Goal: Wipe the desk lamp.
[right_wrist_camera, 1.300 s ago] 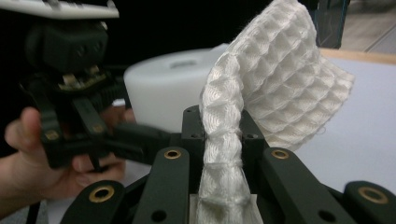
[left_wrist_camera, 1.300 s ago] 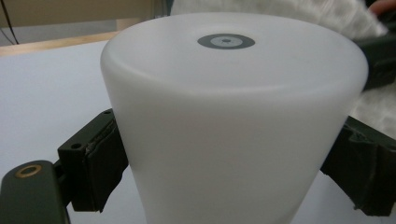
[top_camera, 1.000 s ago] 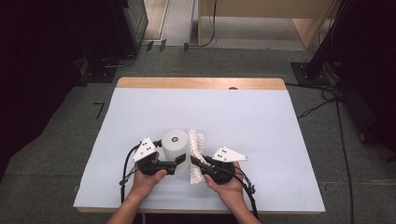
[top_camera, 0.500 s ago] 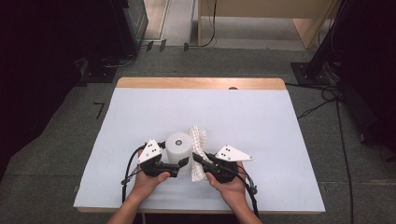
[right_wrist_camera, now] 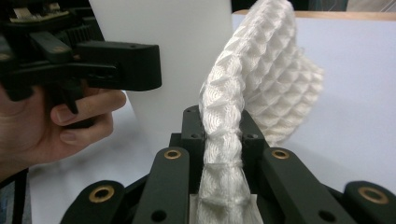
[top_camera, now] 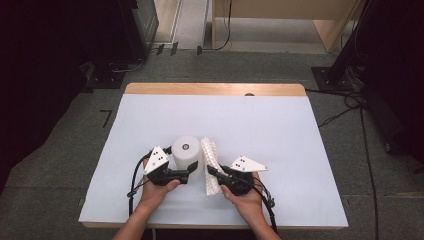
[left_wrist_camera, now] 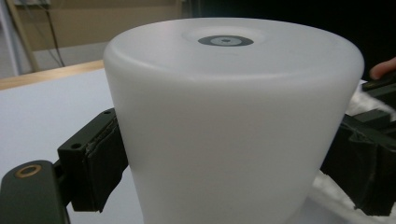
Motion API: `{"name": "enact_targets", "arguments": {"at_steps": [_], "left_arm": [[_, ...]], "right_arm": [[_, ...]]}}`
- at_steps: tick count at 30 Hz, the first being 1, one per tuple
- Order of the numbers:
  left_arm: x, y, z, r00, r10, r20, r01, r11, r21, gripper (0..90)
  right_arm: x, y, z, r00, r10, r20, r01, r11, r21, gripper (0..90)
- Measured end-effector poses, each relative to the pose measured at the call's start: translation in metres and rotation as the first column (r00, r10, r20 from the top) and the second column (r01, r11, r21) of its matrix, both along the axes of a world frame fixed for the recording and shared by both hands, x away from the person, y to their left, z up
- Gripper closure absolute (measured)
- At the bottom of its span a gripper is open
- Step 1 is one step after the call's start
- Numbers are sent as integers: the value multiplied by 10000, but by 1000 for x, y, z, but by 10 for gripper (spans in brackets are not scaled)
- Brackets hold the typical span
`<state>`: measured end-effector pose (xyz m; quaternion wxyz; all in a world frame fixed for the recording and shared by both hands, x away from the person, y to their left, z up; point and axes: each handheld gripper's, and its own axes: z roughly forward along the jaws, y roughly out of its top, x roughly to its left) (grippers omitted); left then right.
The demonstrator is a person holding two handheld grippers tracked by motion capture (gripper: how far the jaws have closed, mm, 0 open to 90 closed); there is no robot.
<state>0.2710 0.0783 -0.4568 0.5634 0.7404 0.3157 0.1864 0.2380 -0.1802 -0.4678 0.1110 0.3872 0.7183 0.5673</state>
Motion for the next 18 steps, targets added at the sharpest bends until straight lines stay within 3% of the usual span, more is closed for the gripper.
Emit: {"name": "enact_targets", "arguments": {"at_steps": [2, 6, 9, 10, 18], "left_arm": [[2, 0, -3, 9998, 197, 71, -197, 9997, 117, 88], [3, -5, -10, 9987, 433, 264, -454, 9950, 888, 88], [3, -6, -13, 9991, 339, 260, -363, 9945, 987, 88], [3, -7, -16, 9999, 106, 59, -112, 9934, 1144, 87], [-2, -4, -18, 9998, 55, 175, -77, 9921, 1248, 87]], "right_arm": [[0, -2, 1, 10000, -75, 0, 75, 10000, 3, 784], [3, -13, -1, 9990, -449, -13, 449, 9990, 54, 784], [4, -15, -2, 9985, -538, -62, 538, 9985, 53, 784], [5, -16, -2, 9984, -557, -70, 557, 9984, 52, 784], [5, -15, -4, 9984, -544, -128, 544, 9985, -7, 784]]}}
